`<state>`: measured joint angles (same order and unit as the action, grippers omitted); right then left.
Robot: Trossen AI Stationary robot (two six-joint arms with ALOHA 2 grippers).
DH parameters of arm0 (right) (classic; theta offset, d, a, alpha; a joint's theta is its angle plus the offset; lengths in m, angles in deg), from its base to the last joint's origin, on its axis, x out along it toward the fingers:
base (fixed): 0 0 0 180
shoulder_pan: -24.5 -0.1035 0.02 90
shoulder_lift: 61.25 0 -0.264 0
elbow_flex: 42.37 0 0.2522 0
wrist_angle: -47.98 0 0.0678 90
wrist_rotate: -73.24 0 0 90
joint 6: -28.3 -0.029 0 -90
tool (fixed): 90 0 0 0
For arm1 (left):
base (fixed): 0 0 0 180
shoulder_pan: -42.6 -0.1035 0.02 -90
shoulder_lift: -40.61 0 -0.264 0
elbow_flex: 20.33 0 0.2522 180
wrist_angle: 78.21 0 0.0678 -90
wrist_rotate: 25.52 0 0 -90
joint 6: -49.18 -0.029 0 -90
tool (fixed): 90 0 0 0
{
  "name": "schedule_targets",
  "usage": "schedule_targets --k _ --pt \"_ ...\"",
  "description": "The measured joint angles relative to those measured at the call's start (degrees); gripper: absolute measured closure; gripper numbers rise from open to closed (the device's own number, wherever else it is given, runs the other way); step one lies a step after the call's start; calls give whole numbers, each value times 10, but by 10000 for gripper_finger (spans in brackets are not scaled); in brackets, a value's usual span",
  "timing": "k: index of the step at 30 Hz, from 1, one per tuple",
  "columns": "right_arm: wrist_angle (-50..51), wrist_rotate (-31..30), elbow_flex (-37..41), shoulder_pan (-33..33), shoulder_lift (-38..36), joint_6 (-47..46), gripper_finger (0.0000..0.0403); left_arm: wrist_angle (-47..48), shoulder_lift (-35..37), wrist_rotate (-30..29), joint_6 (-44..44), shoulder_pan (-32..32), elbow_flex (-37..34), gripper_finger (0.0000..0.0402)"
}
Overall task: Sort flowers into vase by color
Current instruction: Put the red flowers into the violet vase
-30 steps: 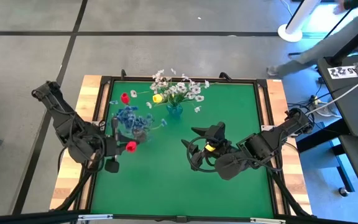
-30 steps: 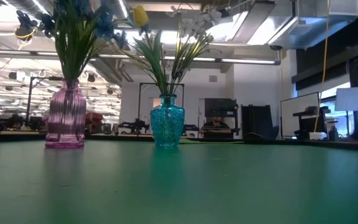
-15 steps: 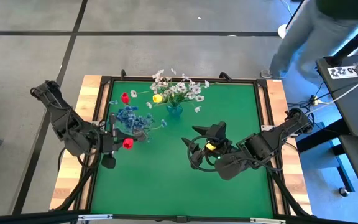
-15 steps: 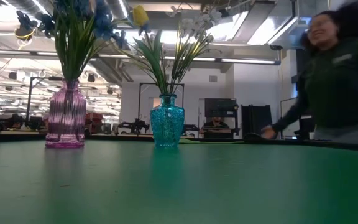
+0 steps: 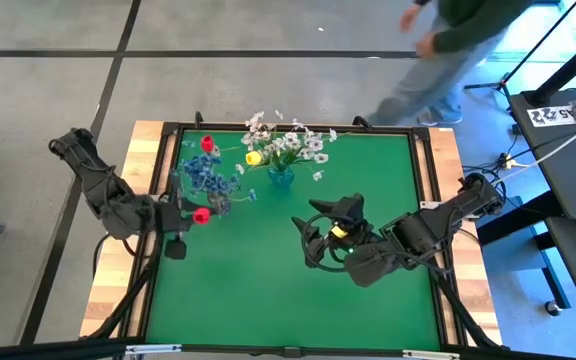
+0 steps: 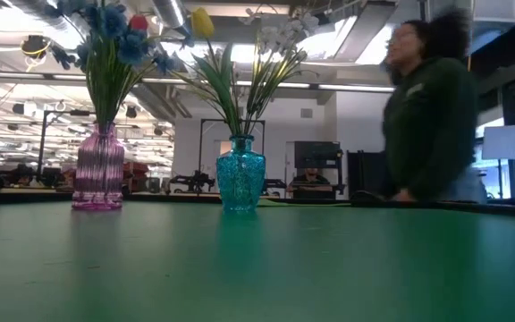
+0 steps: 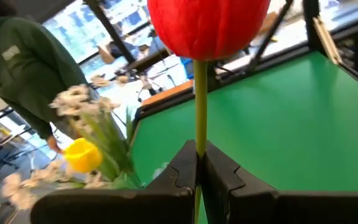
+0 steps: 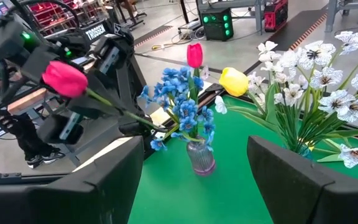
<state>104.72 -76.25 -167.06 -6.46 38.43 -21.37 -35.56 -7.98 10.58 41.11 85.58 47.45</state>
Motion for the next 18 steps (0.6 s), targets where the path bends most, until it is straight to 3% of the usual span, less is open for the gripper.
schedule_targets --k 5,9,12,16,18 --pt "-1 5 0 8 0 0 116 -47 41 -16 2 7 2 398" --pt "-1 24 0 15 0 2 116 -43 82 82 51 36 34 398" --pt "-1 37 0 18 0 3 116 81 114 131 139 56 55 398" --pt "1 41 0 18 0 4 116 286 149 137 319 65 61 398" --pt "5 38 0 19 0 4 116 354 152 110 376 65 61 398"
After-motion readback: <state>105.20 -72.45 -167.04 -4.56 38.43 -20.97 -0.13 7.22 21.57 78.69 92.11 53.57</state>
